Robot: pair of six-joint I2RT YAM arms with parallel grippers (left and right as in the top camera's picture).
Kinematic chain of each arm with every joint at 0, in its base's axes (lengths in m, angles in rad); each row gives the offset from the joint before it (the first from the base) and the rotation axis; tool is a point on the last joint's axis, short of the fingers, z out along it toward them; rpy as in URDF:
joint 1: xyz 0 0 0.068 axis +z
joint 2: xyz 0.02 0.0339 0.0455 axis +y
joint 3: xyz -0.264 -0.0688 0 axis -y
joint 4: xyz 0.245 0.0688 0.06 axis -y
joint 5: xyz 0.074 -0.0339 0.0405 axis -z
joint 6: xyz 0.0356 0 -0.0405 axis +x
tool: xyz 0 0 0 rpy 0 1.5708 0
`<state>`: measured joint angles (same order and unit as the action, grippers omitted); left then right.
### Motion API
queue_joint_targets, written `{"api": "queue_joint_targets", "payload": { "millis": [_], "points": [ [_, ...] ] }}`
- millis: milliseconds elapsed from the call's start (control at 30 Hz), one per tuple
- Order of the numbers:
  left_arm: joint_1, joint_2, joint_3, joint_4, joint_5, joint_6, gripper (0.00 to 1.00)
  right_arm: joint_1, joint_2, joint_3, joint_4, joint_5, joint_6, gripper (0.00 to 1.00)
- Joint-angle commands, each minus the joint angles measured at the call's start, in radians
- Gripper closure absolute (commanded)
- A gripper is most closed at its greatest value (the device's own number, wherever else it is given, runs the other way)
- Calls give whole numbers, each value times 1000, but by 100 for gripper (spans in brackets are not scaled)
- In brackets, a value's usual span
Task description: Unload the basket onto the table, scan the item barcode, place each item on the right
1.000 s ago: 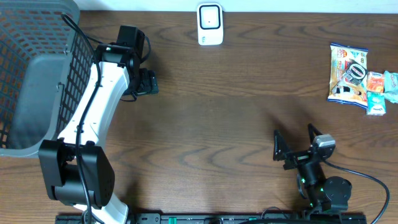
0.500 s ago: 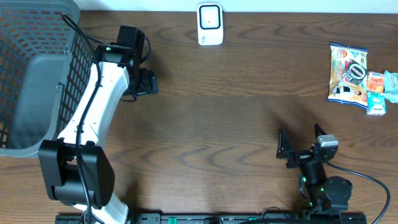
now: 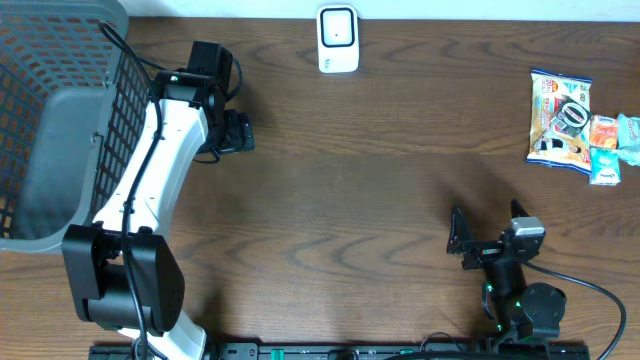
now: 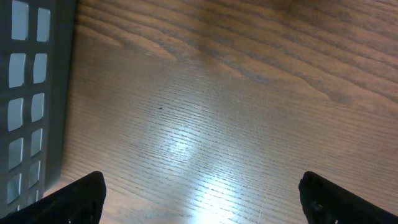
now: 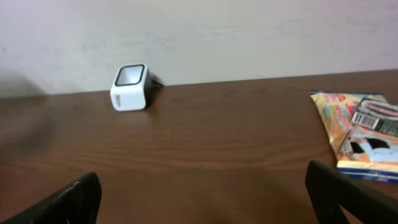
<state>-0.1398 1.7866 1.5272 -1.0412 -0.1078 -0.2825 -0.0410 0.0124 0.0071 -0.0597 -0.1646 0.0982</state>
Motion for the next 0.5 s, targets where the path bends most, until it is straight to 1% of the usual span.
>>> {"api": "queue_joint_targets", "payload": {
  "millis": [0,100,233,467],
  "points": [
    [1,-2,-1,-5,-10,9,2,3,-7,-1,-9,-2,-121,1],
    [1,-2,-1,-5,-10,9,2,3,-7,-1,-9,-2,-150,1],
    [1,-2,-1,-5,-9,9,2,3,-7,-1,-10,1,-146,1],
    [1,-2,-1,-5,-9,9,2,4,-7,-1,-11,17,-72,1]
  ]
}}
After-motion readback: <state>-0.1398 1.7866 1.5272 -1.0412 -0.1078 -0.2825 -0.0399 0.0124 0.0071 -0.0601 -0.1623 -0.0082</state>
